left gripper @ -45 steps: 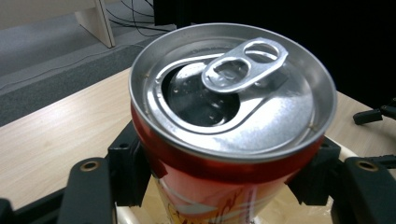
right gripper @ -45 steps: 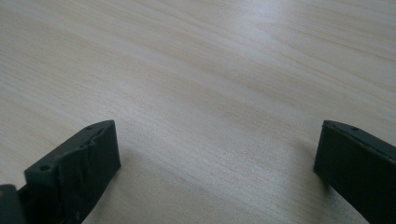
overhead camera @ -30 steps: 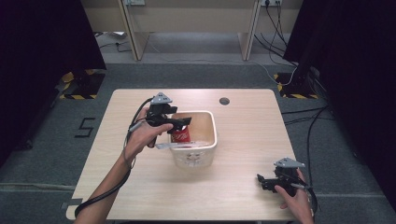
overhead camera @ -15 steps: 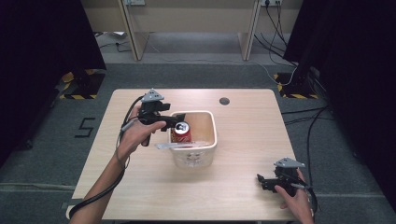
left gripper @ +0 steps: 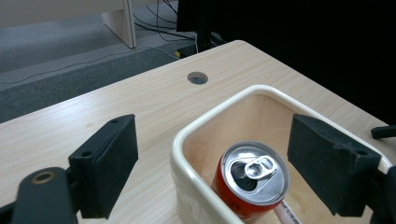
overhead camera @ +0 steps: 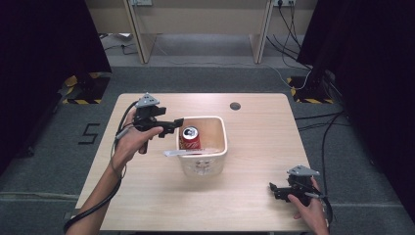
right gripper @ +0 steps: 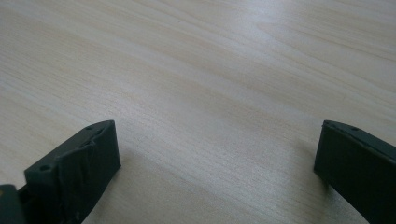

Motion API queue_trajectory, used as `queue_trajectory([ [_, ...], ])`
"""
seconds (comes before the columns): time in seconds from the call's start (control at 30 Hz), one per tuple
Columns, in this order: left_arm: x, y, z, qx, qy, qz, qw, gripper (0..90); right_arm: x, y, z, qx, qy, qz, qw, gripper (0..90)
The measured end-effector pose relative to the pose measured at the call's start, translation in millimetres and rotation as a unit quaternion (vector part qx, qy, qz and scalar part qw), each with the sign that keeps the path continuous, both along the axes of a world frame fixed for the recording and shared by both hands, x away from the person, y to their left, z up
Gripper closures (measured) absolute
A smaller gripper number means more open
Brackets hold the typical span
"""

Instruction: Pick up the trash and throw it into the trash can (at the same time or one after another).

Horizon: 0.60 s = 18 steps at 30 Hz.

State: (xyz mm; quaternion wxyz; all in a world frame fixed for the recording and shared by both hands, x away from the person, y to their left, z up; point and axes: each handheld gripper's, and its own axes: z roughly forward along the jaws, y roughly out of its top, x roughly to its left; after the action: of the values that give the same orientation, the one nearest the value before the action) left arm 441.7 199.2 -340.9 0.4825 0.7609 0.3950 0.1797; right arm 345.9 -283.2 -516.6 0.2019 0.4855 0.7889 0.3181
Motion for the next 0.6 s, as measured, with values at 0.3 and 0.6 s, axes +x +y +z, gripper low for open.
queue_trajectory([
  [0.3, -6.0, 16.2, -5.9, -0.004, -0.002, 0.011, 0.9999, 15.6, 0.0, 0.0, 0.1, 0.000, 0.001, 0.000, 1.0000, 0.2],
  [0.6, -12.3, 35.8, -10.9, -0.009, -0.004, 0.027, 0.9996, 15.6, 0.1, -0.3, 0.2, -0.001, 0.000, -0.003, 1.0000, 0.1],
])
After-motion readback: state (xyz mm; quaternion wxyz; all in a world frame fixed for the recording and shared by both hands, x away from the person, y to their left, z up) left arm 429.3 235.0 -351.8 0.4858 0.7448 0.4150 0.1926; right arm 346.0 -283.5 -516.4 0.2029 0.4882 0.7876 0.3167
